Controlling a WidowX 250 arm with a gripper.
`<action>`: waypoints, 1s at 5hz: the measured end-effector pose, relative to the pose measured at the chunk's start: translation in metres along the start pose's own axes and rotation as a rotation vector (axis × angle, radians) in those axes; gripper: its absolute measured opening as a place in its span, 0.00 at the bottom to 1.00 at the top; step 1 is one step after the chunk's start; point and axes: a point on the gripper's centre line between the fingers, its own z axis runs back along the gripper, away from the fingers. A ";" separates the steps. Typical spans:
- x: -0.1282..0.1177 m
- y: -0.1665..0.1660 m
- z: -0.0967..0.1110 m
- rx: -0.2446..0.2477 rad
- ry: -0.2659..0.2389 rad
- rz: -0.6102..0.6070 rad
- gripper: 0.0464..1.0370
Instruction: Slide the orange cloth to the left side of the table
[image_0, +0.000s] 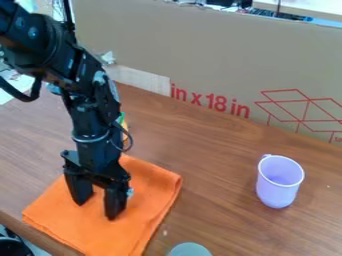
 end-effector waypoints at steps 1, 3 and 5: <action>0.000 0.015 -0.002 0.024 0.008 0.035 0.96; 0.001 0.089 0.001 0.115 0.166 0.216 0.96; -0.011 0.138 0.001 0.145 0.422 0.294 0.96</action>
